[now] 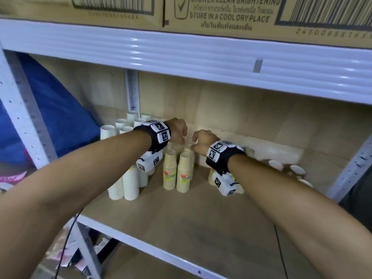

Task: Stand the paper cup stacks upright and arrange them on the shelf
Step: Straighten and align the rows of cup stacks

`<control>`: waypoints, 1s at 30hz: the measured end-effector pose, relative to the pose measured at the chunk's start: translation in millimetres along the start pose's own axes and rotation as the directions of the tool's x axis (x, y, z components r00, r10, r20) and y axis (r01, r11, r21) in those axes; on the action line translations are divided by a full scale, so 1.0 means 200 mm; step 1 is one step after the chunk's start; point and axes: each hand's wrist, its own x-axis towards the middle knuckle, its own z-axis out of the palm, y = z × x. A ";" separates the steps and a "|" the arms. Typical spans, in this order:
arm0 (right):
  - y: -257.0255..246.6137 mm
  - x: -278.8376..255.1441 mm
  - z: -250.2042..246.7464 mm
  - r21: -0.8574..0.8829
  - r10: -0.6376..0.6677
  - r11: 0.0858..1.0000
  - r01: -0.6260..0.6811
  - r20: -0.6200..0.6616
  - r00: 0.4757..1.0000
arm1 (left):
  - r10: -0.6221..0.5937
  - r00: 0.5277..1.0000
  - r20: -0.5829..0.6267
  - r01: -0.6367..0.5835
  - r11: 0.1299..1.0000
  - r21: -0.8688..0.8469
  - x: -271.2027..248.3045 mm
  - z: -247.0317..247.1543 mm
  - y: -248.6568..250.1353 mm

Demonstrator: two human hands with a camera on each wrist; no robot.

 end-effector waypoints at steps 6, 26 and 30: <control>-0.10 0.01 0.09 0.004 -0.034 0.999 0.034 0.081 0.996 | 0.007 0.998 0.057 -0.008 1.000 0.022 -0.05 0.12 -0.09; -0.16 -0.01 0.21 0.021 -0.011 1.000 0.008 0.146 0.989 | 0.061 0.993 0.106 -0.054 0.996 -0.071 -0.12 0.25 -0.13; -0.15 -0.03 0.21 0.028 0.015 0.999 -0.018 0.125 0.992 | 0.073 0.992 0.107 -0.063 0.994 -0.087 -0.13 0.24 -0.13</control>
